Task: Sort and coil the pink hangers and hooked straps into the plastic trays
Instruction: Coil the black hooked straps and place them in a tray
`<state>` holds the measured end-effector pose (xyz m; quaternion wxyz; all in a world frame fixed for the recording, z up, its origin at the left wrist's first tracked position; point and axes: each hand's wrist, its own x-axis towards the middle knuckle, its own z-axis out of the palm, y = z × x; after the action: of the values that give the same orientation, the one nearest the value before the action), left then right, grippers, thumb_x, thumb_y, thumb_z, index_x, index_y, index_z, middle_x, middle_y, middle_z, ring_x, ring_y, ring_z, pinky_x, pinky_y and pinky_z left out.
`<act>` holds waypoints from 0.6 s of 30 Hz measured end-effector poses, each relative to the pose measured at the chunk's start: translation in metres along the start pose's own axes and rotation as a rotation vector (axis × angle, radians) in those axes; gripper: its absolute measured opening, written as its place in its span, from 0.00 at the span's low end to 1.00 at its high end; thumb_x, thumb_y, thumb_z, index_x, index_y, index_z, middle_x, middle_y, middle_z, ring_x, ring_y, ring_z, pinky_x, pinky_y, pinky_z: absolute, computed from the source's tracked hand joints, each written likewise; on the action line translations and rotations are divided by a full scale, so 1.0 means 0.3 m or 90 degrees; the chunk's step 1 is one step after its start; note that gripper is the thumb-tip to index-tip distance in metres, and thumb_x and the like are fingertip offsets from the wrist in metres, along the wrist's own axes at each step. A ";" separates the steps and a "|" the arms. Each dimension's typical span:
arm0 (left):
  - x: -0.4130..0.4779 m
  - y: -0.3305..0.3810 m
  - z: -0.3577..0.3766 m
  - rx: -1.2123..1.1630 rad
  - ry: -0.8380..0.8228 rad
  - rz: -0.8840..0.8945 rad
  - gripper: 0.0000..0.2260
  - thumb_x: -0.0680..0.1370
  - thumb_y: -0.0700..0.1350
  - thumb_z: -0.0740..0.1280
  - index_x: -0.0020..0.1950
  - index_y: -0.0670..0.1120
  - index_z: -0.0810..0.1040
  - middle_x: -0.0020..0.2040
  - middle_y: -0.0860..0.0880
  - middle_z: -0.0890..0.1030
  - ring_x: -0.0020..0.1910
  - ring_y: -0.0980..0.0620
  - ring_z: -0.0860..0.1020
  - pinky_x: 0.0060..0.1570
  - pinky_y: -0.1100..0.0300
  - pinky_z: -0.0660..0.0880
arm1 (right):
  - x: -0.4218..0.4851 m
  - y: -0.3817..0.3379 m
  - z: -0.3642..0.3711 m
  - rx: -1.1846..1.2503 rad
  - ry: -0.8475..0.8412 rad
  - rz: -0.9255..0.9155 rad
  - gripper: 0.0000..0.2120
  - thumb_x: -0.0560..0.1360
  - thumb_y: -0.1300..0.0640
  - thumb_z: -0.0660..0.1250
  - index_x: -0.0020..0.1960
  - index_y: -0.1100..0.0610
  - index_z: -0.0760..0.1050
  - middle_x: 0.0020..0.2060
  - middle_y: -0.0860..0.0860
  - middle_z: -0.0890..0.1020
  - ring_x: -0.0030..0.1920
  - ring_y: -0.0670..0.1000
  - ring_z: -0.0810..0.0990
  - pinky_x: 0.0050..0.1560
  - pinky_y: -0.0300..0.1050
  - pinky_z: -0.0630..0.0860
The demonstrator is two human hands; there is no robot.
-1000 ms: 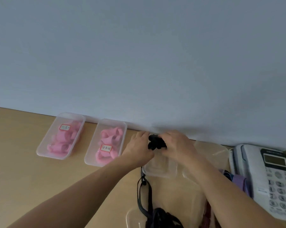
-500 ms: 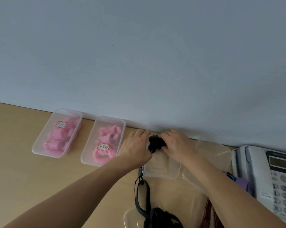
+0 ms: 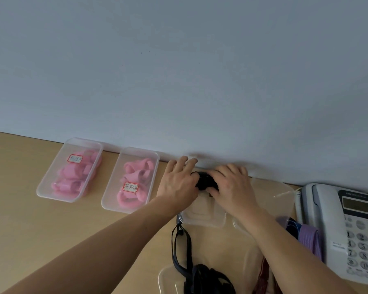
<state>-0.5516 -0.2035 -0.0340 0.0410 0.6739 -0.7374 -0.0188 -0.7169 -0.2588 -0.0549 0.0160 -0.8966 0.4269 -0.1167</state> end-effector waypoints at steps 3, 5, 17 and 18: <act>-0.007 0.002 0.000 0.003 0.033 0.014 0.07 0.61 0.47 0.76 0.35 0.47 0.83 0.52 0.47 0.83 0.56 0.41 0.80 0.53 0.49 0.77 | -0.034 0.011 -0.001 0.017 0.051 0.023 0.18 0.64 0.50 0.76 0.52 0.50 0.81 0.48 0.44 0.81 0.50 0.53 0.77 0.50 0.49 0.66; -0.013 0.002 0.003 0.005 0.034 0.017 0.07 0.62 0.48 0.77 0.36 0.47 0.84 0.50 0.48 0.83 0.55 0.41 0.80 0.54 0.48 0.76 | -0.052 0.016 -0.001 0.013 0.055 0.033 0.18 0.64 0.49 0.76 0.53 0.49 0.82 0.49 0.44 0.82 0.52 0.53 0.77 0.51 0.49 0.66; -0.014 -0.002 0.044 0.001 0.004 0.010 0.06 0.74 0.45 0.68 0.46 0.50 0.84 0.53 0.56 0.84 0.68 0.42 0.73 0.64 0.43 0.68 | -0.067 -0.008 0.010 -0.013 0.037 0.031 0.18 0.64 0.50 0.77 0.53 0.51 0.81 0.50 0.43 0.82 0.54 0.53 0.77 0.53 0.51 0.68; -0.014 -0.004 0.049 0.003 -0.012 0.011 0.08 0.76 0.45 0.66 0.49 0.50 0.84 0.55 0.56 0.83 0.70 0.42 0.71 0.66 0.43 0.65 | -0.063 -0.012 0.005 -0.014 0.030 0.033 0.18 0.64 0.50 0.76 0.53 0.51 0.81 0.50 0.43 0.82 0.54 0.53 0.77 0.53 0.51 0.68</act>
<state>-0.5514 -0.1999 -0.0488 0.0323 0.6672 -0.7438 -0.0231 -0.7253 -0.2420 -0.0596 -0.0007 -0.8823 0.4515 -0.1330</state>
